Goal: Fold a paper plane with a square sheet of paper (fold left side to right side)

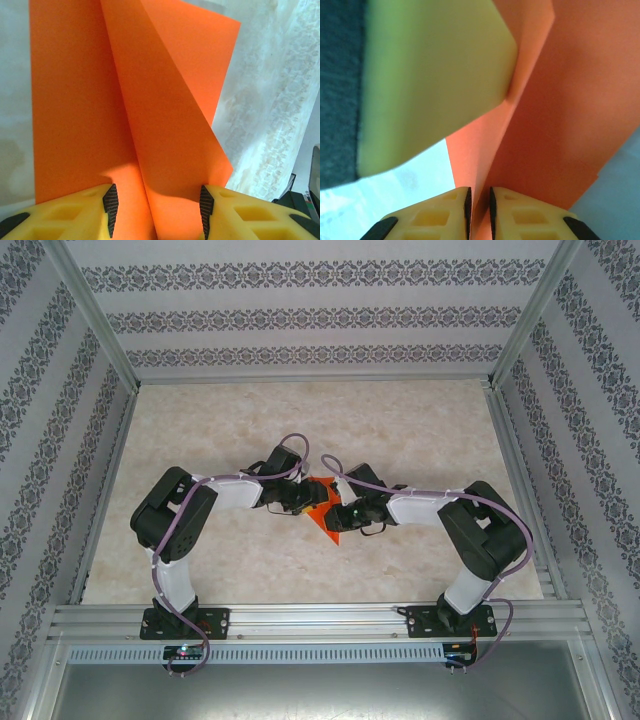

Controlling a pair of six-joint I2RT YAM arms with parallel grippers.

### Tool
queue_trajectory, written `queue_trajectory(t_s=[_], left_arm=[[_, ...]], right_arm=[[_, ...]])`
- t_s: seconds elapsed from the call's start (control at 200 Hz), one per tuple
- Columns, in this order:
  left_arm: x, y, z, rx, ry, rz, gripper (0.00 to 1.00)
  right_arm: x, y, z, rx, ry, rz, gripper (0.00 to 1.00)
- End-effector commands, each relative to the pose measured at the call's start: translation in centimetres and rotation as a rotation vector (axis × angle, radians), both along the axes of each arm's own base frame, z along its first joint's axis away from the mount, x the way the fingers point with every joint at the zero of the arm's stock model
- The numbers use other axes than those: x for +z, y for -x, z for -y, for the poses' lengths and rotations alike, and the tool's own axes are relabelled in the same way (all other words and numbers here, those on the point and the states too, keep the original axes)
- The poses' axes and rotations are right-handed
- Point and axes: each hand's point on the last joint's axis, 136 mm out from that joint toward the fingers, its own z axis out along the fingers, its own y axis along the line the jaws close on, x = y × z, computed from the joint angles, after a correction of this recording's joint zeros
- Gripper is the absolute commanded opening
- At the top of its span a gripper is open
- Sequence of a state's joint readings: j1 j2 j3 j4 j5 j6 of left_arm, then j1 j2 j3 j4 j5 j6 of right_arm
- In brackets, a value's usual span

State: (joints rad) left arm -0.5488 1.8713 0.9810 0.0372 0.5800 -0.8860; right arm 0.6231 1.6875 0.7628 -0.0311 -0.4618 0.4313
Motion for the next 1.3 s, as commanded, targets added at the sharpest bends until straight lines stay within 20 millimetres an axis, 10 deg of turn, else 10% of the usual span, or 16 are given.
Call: queue_trajectory(t_s=[0.0,0.709,1.299], left_arm=[[-3.4,1.3,-1.0,-0.012,-0.095,-0.058,0.51],[-3.2,1.3,-1.0,-0.015,-0.095,-0.052,0.50],[-3.1,1.3,-1.0,-0.016,-0.095,-0.050,0.50]], right_arm=[[1.0,-0.2,0.2,-0.006,-0.036,0.023,0.24],[6.3,-4.8,2.8,-0.212,-0.373,-0.024,0.35],[4.2,-6.6,1.4,-0.240,-0.395,-0.101,0.31]])
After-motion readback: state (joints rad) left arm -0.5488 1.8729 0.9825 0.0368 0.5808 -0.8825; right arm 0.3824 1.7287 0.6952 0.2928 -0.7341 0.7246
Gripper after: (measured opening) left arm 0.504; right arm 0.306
